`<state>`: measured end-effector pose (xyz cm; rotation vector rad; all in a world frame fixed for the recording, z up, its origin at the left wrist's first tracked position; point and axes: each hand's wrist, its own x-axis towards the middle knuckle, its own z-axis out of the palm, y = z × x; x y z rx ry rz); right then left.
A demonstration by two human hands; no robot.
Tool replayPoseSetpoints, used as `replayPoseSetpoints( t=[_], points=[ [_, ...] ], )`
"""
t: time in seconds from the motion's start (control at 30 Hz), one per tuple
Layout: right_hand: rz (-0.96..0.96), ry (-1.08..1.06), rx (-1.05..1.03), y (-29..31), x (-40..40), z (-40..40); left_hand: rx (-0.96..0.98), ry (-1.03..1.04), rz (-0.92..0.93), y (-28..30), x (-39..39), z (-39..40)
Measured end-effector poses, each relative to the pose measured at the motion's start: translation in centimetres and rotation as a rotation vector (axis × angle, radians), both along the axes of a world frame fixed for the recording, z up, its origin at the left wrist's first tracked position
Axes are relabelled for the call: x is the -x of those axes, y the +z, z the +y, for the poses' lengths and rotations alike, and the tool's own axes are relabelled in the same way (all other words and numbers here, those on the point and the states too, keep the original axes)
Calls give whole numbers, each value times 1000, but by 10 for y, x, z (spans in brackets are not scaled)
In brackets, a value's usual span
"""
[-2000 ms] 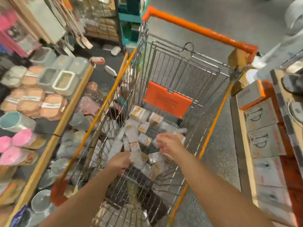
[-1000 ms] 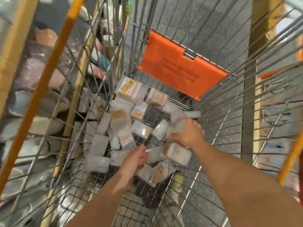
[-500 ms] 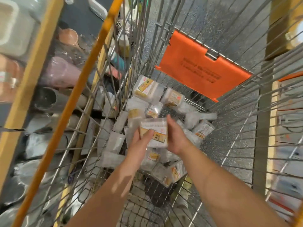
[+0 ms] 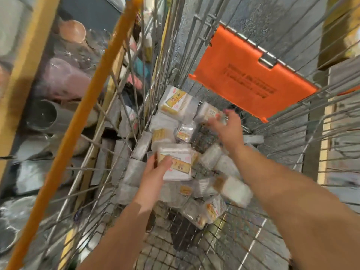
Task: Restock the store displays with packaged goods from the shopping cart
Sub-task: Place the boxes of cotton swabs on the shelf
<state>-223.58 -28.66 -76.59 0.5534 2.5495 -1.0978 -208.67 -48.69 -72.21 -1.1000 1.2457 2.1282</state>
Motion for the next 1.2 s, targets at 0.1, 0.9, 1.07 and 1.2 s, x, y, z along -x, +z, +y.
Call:
replayPoseSetpoints(
  t=[0.1,0.9,1.07,1.2],
  points=[
    [-128,213,-124,-21,27,11,4,22,-6,-11,-3,-2],
    [-321,-337,1013,62,-60,-22,67,153,36,20,-11,-7],
    [-369,-432,1135,83,-77,-42,73,220,51,30,-14,-15],
    [-344,-332,1054,85,-99,-60,75,225,77,33,-16,-10]
  ],
)
